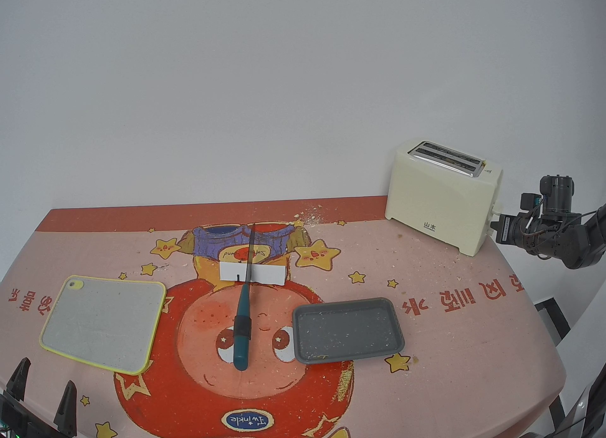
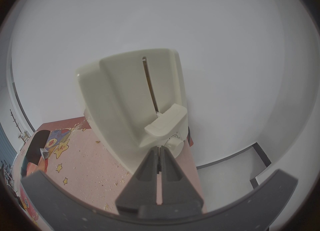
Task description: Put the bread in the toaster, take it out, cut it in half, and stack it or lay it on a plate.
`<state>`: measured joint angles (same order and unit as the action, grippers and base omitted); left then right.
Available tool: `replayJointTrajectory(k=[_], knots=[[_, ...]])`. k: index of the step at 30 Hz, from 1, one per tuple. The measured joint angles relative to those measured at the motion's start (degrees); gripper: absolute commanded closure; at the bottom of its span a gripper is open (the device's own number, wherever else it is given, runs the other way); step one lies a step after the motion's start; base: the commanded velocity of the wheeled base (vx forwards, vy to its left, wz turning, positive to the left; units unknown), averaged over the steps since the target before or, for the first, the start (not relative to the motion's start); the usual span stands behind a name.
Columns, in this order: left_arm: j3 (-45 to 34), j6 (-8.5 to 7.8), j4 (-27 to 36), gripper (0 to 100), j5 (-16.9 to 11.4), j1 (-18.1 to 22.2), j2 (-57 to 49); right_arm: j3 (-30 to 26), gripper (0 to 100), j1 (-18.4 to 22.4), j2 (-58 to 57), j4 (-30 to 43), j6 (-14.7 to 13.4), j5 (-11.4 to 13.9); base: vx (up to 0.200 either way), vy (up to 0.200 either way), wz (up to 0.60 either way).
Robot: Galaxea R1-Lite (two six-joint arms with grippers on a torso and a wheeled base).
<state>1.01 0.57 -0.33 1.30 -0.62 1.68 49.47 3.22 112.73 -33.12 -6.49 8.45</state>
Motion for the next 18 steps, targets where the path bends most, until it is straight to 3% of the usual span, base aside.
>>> replayJointTrajectory(k=[18], knots=[[0.00,0.00,0.01,0,0.00,0.02,0.00,0.77,100,0.44,2.49,-0.13,0.09,-0.05,0.000,0.000,0.00]])
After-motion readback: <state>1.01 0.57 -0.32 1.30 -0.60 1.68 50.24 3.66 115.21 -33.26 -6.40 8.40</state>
